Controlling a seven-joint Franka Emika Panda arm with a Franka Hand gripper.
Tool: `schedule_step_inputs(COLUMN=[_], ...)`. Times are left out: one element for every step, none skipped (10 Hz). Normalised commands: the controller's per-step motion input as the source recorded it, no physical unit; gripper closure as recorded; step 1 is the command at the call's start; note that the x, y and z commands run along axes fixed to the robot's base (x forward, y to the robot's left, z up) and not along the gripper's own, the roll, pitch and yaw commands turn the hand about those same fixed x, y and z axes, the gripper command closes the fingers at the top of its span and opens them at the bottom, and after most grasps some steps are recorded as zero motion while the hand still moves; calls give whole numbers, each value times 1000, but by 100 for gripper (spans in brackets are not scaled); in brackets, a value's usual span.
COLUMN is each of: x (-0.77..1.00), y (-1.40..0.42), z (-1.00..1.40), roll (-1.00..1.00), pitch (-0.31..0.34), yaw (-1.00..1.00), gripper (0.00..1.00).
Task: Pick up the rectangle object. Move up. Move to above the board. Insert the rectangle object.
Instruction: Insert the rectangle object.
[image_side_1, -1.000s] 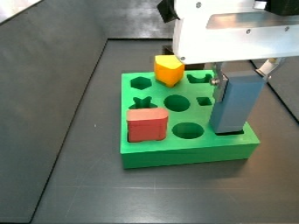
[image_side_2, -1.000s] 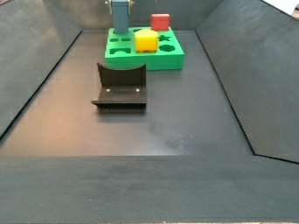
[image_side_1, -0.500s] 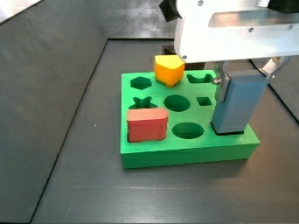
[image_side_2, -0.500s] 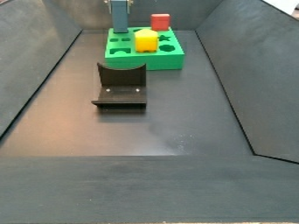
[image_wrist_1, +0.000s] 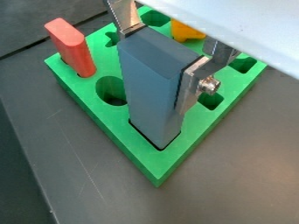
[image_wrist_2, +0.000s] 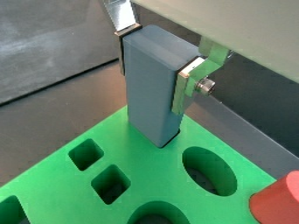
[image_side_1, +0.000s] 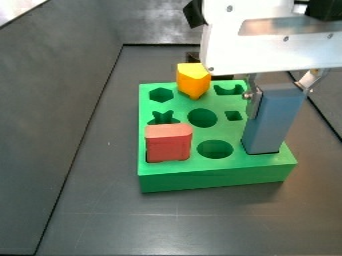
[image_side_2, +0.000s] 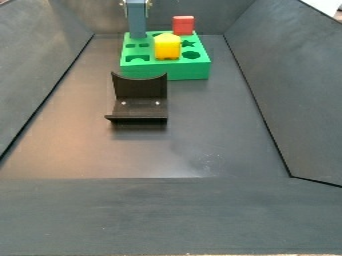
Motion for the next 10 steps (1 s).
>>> schedule_step_inputs(x=[11,6,57,109,57,140,226,243,217,0], y=[-80,-106,-106,-263,-220,-106,-83,-106,-83,11], z=[-237,-311,-309,-209,-357,-606,-654,-703,-886,0], roll=[0,10,76,274,246,290,299,281,190,-40], pitch=[-14,-34,0,60,10,20,0,0,0,-4], yaw=[0,9,66,146,109,166,309,323,283,0], gripper=[100,100,100,100,100,100,100,100,100,100])
